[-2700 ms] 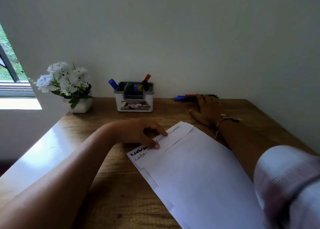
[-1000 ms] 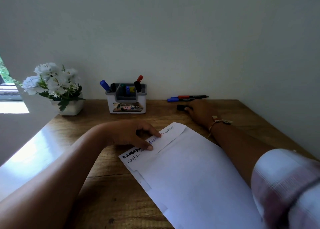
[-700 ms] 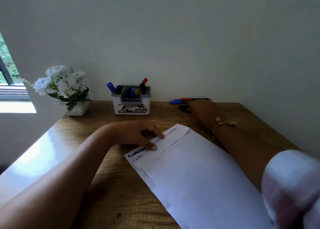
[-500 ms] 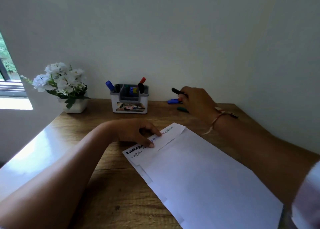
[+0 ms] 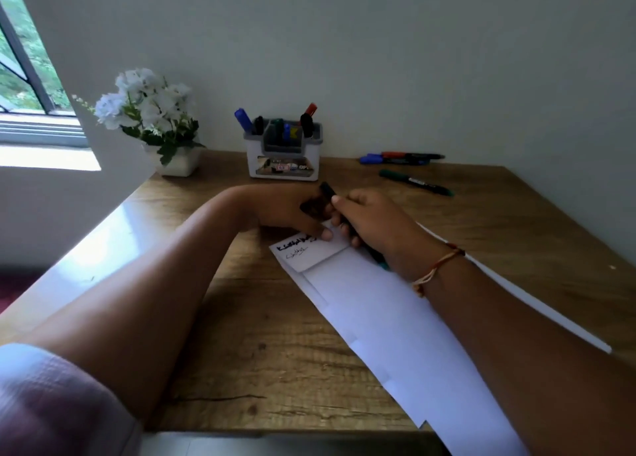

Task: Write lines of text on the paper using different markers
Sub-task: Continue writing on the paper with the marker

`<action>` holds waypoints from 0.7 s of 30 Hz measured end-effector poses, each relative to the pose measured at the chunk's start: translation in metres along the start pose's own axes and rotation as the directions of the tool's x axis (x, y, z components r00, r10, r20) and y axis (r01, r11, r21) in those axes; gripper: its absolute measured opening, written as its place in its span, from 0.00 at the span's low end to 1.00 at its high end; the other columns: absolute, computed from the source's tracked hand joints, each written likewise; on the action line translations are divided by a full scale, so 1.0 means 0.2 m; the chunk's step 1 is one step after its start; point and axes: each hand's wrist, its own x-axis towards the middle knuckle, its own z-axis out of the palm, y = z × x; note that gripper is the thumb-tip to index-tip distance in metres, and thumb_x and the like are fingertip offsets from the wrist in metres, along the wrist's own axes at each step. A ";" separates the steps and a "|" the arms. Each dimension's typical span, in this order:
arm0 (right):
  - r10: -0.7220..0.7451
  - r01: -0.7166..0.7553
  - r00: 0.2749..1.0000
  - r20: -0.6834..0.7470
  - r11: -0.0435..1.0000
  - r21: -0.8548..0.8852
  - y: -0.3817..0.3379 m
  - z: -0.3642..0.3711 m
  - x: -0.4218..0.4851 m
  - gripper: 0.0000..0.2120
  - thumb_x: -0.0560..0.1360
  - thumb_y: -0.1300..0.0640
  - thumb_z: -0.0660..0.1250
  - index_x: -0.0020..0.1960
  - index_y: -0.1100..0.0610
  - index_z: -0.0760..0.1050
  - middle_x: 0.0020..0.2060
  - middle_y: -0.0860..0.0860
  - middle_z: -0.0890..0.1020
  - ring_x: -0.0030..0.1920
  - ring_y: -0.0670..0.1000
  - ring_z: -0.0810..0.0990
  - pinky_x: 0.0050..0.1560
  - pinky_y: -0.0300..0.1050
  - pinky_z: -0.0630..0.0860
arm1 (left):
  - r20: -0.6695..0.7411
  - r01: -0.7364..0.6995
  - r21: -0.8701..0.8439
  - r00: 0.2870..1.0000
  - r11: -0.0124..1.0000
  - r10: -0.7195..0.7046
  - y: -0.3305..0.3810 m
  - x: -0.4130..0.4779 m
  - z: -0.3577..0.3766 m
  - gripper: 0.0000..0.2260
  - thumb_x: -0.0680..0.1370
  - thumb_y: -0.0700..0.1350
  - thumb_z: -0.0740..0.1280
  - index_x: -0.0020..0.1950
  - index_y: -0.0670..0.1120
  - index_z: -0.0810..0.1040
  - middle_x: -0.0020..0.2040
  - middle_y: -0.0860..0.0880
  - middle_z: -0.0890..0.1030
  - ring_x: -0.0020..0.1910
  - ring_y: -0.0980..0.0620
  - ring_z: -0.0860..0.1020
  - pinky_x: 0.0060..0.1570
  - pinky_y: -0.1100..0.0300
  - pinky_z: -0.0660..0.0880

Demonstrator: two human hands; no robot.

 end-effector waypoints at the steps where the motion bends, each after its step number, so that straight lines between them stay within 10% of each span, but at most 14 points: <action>1: -0.001 0.001 1.000 0.013 1.000 0.000 0.00 0.00 0.00 0.12 0.83 0.54 0.61 0.52 0.60 0.80 0.34 0.50 0.80 0.23 0.38 0.73 0.23 0.32 0.70 | 0.002 -0.012 -0.042 1.000 0.999 0.012 0.00 0.00 0.00 0.18 0.73 0.47 0.75 0.60 0.48 0.75 0.49 0.55 0.84 0.47 0.58 0.84 0.41 0.68 0.79; 10: -0.016 0.013 0.997 0.073 0.999 0.045 0.00 -0.03 0.00 0.14 0.83 0.52 0.62 0.56 0.62 0.79 0.36 0.55 0.73 0.27 0.43 0.68 0.24 0.35 0.65 | -0.186 -0.041 -0.203 0.983 0.978 0.002 0.01 -0.01 -0.01 0.14 0.75 0.64 0.63 0.45 0.56 0.81 0.45 0.53 0.83 0.51 0.49 0.80 0.58 0.46 0.74; 21: -0.038 0.033 0.996 0.081 0.997 0.066 -0.02 -0.05 -0.02 0.11 0.83 0.49 0.61 0.58 0.50 0.80 0.31 0.47 0.73 0.25 0.41 0.68 0.23 0.34 0.65 | -0.275 -0.166 -0.311 0.958 0.936 0.078 0.02 -0.01 -0.02 0.13 0.75 0.57 0.68 0.50 0.48 0.80 0.45 0.50 0.83 0.45 0.53 0.79 0.43 0.63 0.76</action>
